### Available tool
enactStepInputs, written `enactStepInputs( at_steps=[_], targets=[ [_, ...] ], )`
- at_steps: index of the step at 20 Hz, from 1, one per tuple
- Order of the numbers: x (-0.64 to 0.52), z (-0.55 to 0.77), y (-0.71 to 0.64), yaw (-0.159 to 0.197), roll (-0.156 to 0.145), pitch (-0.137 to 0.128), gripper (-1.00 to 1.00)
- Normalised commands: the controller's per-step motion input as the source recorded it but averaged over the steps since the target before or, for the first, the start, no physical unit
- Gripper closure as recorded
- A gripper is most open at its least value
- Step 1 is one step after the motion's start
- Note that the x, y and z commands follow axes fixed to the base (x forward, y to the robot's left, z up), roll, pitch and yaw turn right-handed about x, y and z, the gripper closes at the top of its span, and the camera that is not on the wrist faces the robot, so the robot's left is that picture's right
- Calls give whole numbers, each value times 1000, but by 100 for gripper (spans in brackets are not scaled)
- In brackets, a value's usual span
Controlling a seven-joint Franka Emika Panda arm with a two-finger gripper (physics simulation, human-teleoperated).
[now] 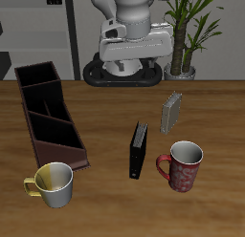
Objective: Place the red mug into the right desk caddy's left compartment
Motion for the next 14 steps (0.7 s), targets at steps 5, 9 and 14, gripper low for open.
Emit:
enactStepInputs(
  at_steps=[5,9,14],
  targets=[
    [323,62,381,51,-37,-53,-100],
    [332,68,269,-2,-13,-4,-100],
    [391,42,319,14,-36,-8,-100]
  ],
)
